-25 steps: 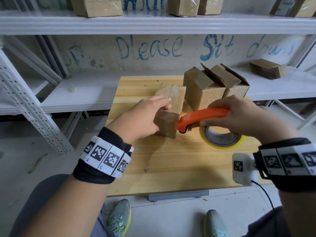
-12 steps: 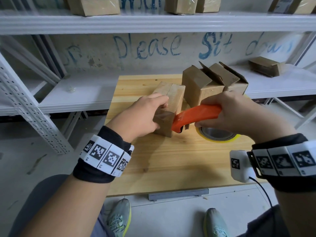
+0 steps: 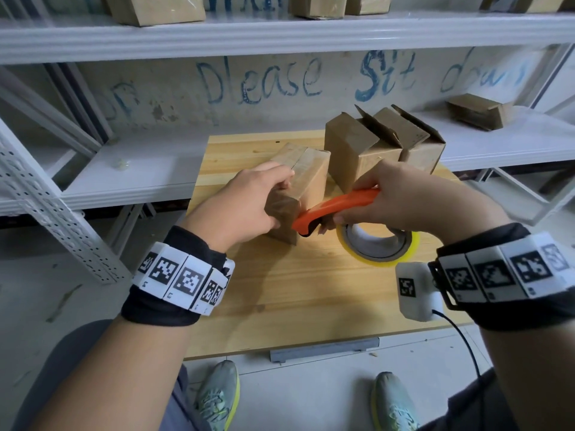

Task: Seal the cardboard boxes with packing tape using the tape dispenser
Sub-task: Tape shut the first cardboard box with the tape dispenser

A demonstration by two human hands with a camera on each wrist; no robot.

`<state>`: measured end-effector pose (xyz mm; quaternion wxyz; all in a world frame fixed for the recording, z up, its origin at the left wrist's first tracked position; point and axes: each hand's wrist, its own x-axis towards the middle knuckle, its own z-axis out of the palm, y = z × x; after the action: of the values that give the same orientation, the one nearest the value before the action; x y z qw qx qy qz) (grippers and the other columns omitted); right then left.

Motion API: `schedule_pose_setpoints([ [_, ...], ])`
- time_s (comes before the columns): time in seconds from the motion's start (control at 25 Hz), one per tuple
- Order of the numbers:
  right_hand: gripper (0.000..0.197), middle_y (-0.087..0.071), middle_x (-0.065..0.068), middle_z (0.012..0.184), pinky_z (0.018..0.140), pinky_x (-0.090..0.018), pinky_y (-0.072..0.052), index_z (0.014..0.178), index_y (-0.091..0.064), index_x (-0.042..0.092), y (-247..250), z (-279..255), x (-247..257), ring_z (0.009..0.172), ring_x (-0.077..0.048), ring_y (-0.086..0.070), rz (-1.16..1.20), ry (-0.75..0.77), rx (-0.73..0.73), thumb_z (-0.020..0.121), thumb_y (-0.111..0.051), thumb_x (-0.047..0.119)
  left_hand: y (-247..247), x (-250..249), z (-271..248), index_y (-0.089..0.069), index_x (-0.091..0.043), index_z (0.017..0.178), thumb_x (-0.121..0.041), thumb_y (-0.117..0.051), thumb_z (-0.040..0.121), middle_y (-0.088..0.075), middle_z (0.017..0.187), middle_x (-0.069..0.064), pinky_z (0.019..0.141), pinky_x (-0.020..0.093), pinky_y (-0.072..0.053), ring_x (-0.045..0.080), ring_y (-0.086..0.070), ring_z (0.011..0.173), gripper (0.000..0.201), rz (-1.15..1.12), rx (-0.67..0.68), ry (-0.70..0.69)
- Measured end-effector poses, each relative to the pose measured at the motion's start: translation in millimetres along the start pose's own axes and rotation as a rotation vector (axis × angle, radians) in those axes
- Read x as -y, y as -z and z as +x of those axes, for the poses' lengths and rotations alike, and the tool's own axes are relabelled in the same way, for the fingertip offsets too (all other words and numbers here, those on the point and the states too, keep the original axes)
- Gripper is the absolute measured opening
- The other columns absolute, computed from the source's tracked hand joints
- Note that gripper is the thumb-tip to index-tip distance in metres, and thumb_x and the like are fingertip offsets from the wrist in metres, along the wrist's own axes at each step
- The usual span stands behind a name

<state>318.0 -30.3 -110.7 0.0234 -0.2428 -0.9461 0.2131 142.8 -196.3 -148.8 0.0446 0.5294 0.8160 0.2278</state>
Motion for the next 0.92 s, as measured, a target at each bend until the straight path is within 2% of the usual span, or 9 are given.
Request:
schedule_pose_setpoints([
  [0.16,0.047,-0.055,0.008,0.078,0.053,-0.020,-0.032,0.093,-0.066,0.022,-1.5,2.8,6.5,0.069,-0.005,-0.051,-0.175,0.094,-0.111,0.069,-0.077,0.062,-1.6,-0.5,1.7,-0.057,-0.019,0.126,-0.012,-0.088,0.072,-0.051,0.117,-0.018,0.096,0.044,-0.050,0.014,-0.055,0.111,0.063,0.029,-0.024,-0.026],
  [0.32,0.051,-0.059,0.003,0.082,0.056,-0.022,-0.039,0.091,-0.066,0.018,-2.8,2.8,8.1,0.076,-0.013,-0.056,-0.211,0.143,-0.126,0.068,-0.075,0.062,-2.6,-2.0,2.2,-0.058,-0.017,0.126,-0.009,-0.085,0.075,-0.048,0.116,-0.019,0.098,0.044,-0.051,0.016,-0.057,0.112,0.059,0.035,-0.057,-0.063],
  [0.44,0.050,-0.058,0.004,0.082,0.058,-0.025,-0.040,0.090,-0.063,0.021,-2.7,5.2,10.4,0.074,-0.013,-0.056,-0.209,0.140,-0.119,0.067,-0.074,0.064,-1.8,-1.9,0.7,-0.059,-0.016,0.125,-0.007,-0.080,0.080,-0.047,0.117,-0.020,0.099,0.043,-0.051,0.016,-0.058,0.114,0.050,0.036,-0.073,-0.063],
  [0.68,0.047,-0.057,0.004,0.081,0.061,-0.028,-0.044,0.089,-0.059,0.023,-1.4,5.6,12.8,0.073,-0.015,-0.056,-0.237,0.172,-0.121,0.068,-0.075,0.061,-3.0,-9.3,-0.1,-0.058,-0.014,0.119,-0.002,-0.074,0.083,-0.052,0.120,-0.011,0.091,0.040,-0.053,0.018,-0.059,0.107,0.042,0.070,-0.078,-0.060],
  [0.84,0.043,-0.055,0.006,0.075,0.053,-0.024,-0.033,0.075,-0.052,0.027,1.7,10.3,13.2,0.065,-0.009,-0.052,-0.214,0.112,-0.091,0.066,-0.077,0.061,-3.9,-7.7,0.6,-0.058,-0.016,0.117,-0.002,-0.075,0.083,-0.051,0.121,-0.012,0.091,0.041,-0.053,0.018,-0.058,0.107,0.040,0.069,-0.073,-0.062],
  [0.92,0.045,-0.054,0.006,0.076,0.051,-0.023,-0.030,0.076,-0.055,0.026,-0.4,10.6,9.4,0.064,-0.008,-0.049,-0.193,0.078,-0.074,0.065,-0.077,0.064,-5.1,-5.6,2.7,-0.058,-0.016,0.117,-0.004,-0.075,0.083,-0.051,0.121,-0.012,0.091,0.043,-0.052,0.018,-0.058,0.106,0.040,0.066,-0.077,-0.049],
])
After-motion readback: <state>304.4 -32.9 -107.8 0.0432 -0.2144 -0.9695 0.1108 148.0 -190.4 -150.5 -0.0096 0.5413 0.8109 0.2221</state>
